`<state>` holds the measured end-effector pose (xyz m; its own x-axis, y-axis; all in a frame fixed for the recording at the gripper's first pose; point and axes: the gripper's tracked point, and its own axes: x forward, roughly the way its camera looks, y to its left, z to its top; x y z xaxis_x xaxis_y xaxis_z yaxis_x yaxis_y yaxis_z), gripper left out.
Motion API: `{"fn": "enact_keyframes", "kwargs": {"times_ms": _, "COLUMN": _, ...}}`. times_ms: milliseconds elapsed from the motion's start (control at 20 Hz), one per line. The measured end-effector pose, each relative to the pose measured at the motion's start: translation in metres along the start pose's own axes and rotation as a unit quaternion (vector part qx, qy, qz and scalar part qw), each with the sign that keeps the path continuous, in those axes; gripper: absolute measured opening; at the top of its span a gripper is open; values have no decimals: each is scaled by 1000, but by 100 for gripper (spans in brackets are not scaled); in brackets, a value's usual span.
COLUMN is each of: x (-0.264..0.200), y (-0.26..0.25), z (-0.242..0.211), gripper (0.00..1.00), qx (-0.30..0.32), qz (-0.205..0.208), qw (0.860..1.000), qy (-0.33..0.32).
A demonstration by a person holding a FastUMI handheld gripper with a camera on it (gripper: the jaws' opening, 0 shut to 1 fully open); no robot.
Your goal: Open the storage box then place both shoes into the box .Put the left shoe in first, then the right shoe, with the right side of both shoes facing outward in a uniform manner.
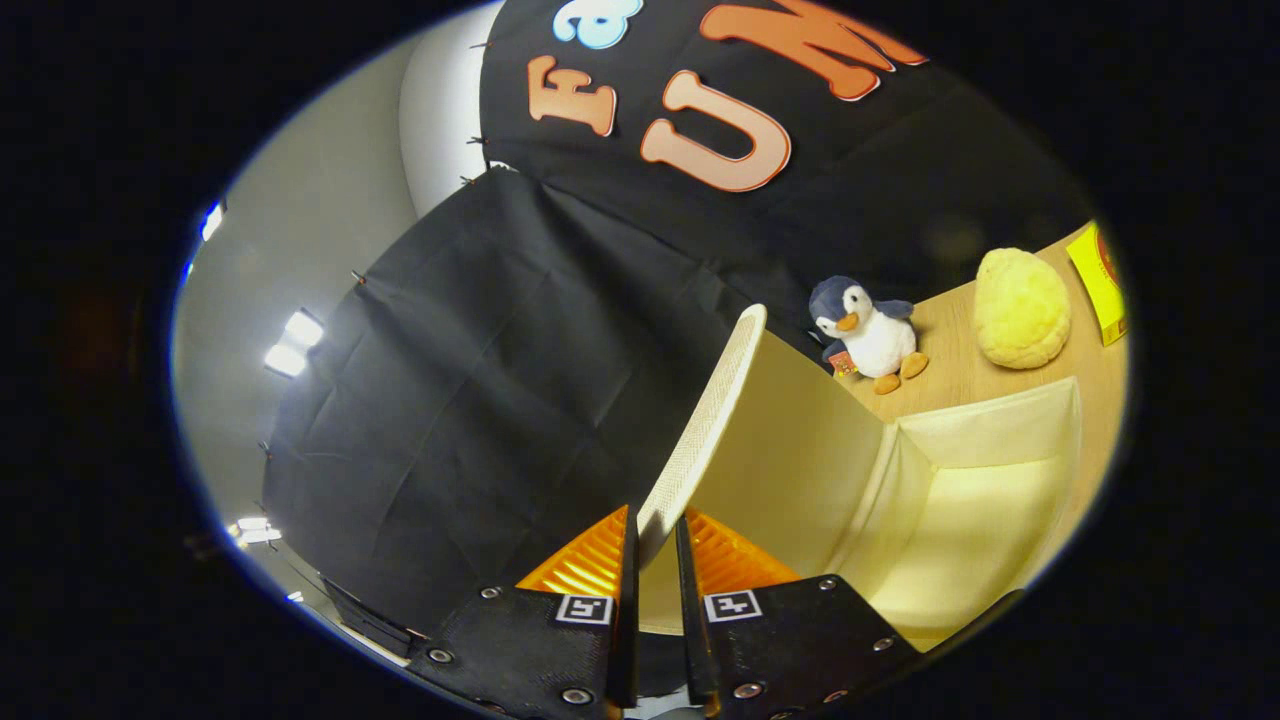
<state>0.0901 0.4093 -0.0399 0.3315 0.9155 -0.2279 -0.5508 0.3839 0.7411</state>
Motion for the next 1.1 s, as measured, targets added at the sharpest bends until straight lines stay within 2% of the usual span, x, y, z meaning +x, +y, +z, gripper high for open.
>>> {"fn": "enact_keyframes", "kwargs": {"times_ms": 100, "x": 25, "y": 3, "z": -12, "gripper": 19, "qx": -13, "qz": -30, "qw": 999, "qy": 15}}
{"fn": "enact_keyframes", "kwargs": {"times_ms": 200, "x": 45, "y": -3, "z": -25, "gripper": 30, "qx": -32, "qz": -64, "qw": 997, "qy": 34}}
{"fn": "enact_keyframes", "kwargs": {"times_ms": 300, "x": 62, "y": -10, "z": -33, "gripper": 58, "qx": -60, "qz": -93, "qw": 993, "qy": 46}}
{"fn": "enact_keyframes", "kwargs": {"times_ms": 350, "x": 66, "y": -12, "z": -35, "gripper": 77, "qx": -74, "qz": -104, "qw": 991, "qy": 47}}
{"fn": "enact_keyframes", "kwargs": {"times_ms": 450, "x": 65, "y": -17, "z": -37, "gripper": 98, "qx": -90, "qz": -122, "qw": 987, "qy": 47}}
{"fn": "enact_keyframes", "kwargs": {"times_ms": 750, "x": 25, "y": -67, "z": -11, "gripper": 98, "qx": -135, "qz": -192, "qw": 972, "qy": 9}}
{"fn": "enact_keyframes", "kwargs": {"times_ms": 950, "x": -33, "y": -114, "z": 21, "gripper": 98, "qx": -157, "qz": -249, "qw": 955, "qy": -27}}
{"fn": "enact_keyframes", "kwargs": {"times_ms": 1100, "x": -82, "y": -154, "z": 40, "gripper": 98, "qx": -170, "qz": -302, "qw": 937, "qy": -48}}
